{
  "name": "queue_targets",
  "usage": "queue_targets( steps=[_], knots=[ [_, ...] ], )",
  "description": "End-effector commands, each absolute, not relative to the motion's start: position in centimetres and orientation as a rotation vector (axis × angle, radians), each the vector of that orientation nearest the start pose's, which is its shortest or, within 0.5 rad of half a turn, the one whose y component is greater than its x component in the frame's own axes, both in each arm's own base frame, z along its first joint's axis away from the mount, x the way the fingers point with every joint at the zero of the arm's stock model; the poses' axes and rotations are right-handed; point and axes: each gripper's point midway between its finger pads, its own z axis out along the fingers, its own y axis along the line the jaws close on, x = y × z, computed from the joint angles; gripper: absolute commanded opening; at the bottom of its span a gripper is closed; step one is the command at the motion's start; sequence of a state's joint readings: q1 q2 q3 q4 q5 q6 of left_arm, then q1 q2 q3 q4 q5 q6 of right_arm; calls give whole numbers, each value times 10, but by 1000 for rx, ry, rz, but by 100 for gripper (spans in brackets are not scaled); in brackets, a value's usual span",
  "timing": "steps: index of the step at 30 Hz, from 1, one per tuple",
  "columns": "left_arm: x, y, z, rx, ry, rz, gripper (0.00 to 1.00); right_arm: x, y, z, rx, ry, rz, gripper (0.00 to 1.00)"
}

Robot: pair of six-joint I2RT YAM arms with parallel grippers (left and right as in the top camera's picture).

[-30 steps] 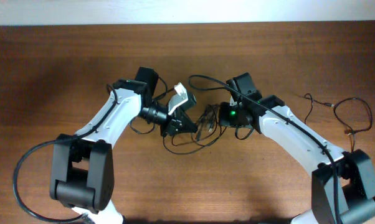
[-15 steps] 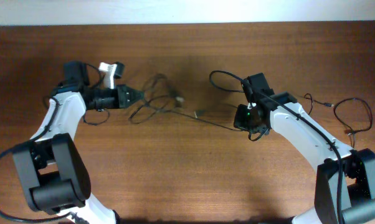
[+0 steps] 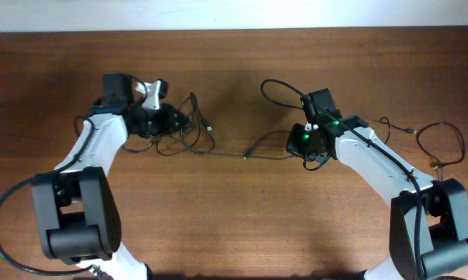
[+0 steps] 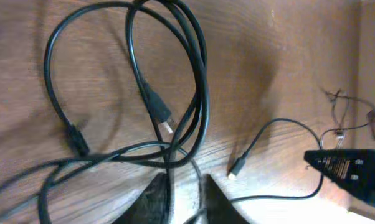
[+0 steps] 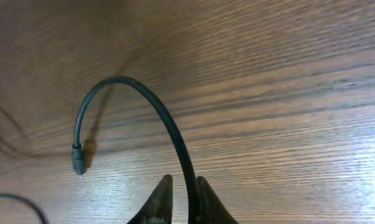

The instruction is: Untangle cables

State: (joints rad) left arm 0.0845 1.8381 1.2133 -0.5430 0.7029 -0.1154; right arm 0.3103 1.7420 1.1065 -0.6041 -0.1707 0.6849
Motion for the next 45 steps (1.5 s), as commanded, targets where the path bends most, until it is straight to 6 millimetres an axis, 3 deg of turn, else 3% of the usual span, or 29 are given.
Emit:
queue_targets(
  steps=[1, 4, 5, 9, 12, 13, 14, 16, 18, 19, 20, 22, 23, 24, 25, 26, 28, 30, 31, 33, 35, 36, 38, 40, 43, 45],
  knots=[
    [414, -86, 92, -13, 2589, -900, 38, 340, 160, 40, 452, 2898, 483, 14],
    [413, -92, 87, 14, 2617, -827, 39, 331, 183, 40, 351, 2907, 485, 14],
    [414, -94, 86, 24, 2614, -812, 40, 334, 194, 42, 293, 2871, 464, 22],
    [415, -94, 86, 27, 2614, -805, 37, 335, 216, 47, 293, 2825, 497, 29],
    [417, -89, 79, 22, 2640, -694, 46, 332, 220, 47, 299, 2833, 503, 56],
    [417, -90, 78, 26, 2643, -681, 46, 328, 219, 45, 301, 2850, 496, 78],
    [416, -91, 78, 31, 2646, -676, 46, 322, 219, 44, 301, 2877, 501, 86],
    [418, -87, 73, -6, 2667, -589, 42, 313, 212, 39, 309, 2919, 452, 89],
    [419, -81, 71, -116, 2682, -561, 44, 315, 211, 40, 291, 2913, 436, 88],
    [419, -82, 71, -119, 2681, -563, 49, 314, 218, 45, 247, 2922, 485, 87],
    [419, -82, 71, -117, 2680, -570, 69, 317, 227, 56, 211, 2917, 552, 87],
    [420, -85, 72, -105, 2671, -572, 65, 330, 237, 72, 195, 2870, 602, 88],
    [422, -88, 72, -94, 2663, -570, 63, 336, 240, 75, 189, 2842, 621, 93],
    [421, -93, 70, -100, 2673, -580, 50, 340, 242, 77, 185, 2821, 642, 93],
    [419, -99, 66, -130, 2690, -594, 49, 342, 250, 82, 128, 2805, 712, 94],
    [418, -102, 64, -124, 2696, -584, 46, 343, 272, 103, -45, 2750, 928, 95],
    [419, -97, 64, -177, 2698, -584, 41, 345, 279, 133, -109, 2725, 1085, 97],
    [420, -81, 63, -375, 2698, -612, 54, 351, 269, 166, -177, 2722, 1068, 97],
    [422, -74, 65, -553, 2679, -663, 67, 357, 267, 183, -234, 2693, 1020, 97],
    [423, -68, 65, -716, 2657, -686, 66, 368, 273, 194, -263, 2625, 1007, 98],
    [423, -53, 60, -750, 2652, -579, 59, 381, 292, 194, -307, 2548, 1034, 98],
    [422, -44, 56, -770, 2655, -503, 62, 387, 302, 195, -337, 2506, 1046, 96],
    [416, -31, 51, -805, 2670, -394, 99, 399, 339, 189, -426, 2399, 1083, 89],
    [414, -25, 50, -828, 2670, -380, 99, 410, 358, 158, -434, 2394, 1013, 85],
    [409, -9, 47, -915, 2668, -368, 99, 422, 362, 98, -396, 2471, 874, 83],
    [408, -6, 47, -928, 2667, -367, 99, 412, 354, 69, -384, 2575, 837, 72]
  ],
)
